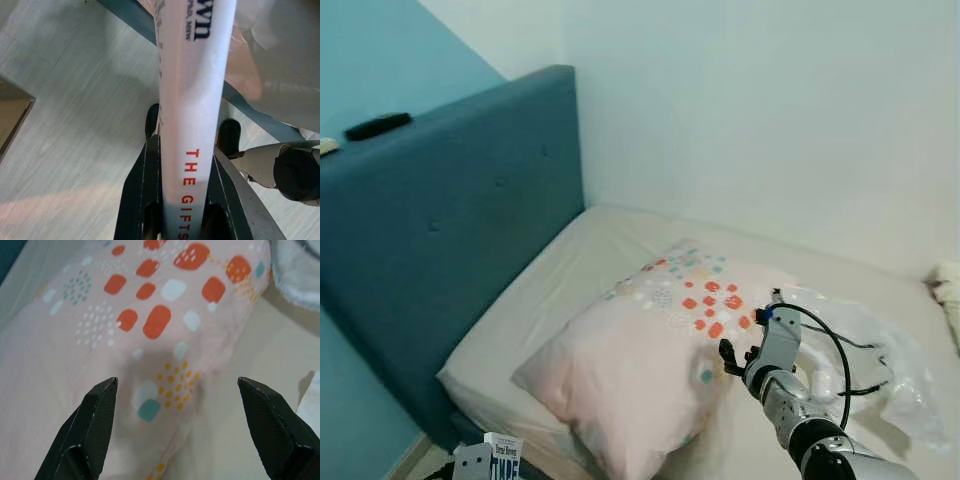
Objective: Clean up the room
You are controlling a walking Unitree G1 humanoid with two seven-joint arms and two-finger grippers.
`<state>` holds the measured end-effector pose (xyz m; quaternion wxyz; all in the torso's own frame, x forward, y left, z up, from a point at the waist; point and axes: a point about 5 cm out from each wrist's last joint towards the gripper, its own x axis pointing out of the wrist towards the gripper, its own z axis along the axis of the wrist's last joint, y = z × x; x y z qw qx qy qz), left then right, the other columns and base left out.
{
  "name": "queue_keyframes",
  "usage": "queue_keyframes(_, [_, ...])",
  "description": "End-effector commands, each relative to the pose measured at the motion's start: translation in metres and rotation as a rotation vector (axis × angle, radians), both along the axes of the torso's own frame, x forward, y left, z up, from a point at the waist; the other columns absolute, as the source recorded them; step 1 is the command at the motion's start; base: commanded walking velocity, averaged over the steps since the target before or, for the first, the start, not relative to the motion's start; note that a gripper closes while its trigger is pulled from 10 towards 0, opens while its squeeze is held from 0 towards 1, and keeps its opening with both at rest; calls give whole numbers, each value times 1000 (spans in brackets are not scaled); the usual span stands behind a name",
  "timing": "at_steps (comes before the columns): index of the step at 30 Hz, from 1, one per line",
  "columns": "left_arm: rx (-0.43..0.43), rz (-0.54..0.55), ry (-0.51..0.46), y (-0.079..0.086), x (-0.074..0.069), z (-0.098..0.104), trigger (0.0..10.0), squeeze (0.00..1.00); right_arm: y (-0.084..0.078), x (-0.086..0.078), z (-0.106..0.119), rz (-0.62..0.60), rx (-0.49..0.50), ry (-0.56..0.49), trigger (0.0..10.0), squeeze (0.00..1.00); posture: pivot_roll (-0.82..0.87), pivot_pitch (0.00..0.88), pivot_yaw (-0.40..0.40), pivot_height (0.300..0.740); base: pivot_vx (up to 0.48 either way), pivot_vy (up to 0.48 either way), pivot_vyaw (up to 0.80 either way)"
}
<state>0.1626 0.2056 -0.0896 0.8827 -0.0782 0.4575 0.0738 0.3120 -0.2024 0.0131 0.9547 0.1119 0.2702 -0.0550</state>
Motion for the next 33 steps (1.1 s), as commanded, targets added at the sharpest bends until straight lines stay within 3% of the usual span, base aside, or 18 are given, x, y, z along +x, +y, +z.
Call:
queue_keyframes(1, [1, -2, 1, 1, -2, -1, 10000, 0, 5, -2, -4, 4, 25, 20, 10000, 0, 10, 0, -42, 688, 0, 0, 0])
queue_keyframes(10, [37, 0, 2, 11, -9, -1, 10000, 0, 3, 6, 7, -14, 120, -51, 10000, 0, 17, 28, -39, 648, 0, 0, 0])
queue_keyframes(21, [76, 10, -3, 32, -25, -1, 10000, 0, -37, 5, 18, -226, 163, -131, 10000, 0, 57, 137, -19, 598, 0, 0, 0])
queue_keyframes(25, [88, 22, -35, 45, -31, 2, 10000, 0, -56, 10, 35, -352, 293, -279, 10000, 0, 83, 174, -9, 588, 0, 0, 0])
queue_keyframes(27, [92, 25, -47, 48, -32, 4, 10000, 0, -58, 12, 40, -357, 318, -315, 10000, 0, 93, 188, -6, 588, 0, 0, 0])
queue_keyframes(31, [116, 27, -110, 63, -29, 12, 10000, 0, -72, 28, 81, -341, 455, -606, 10000, 0, 135, 243, 15, 588, 0, 0, 0])
queue_keyframes(33, [121, 25, -120, 66, -30, 14, 10000, 0, -75, 30, 88, -331, 458, -643, 10000, 0, 144, 256, 20, 588, 0, 0, 0])
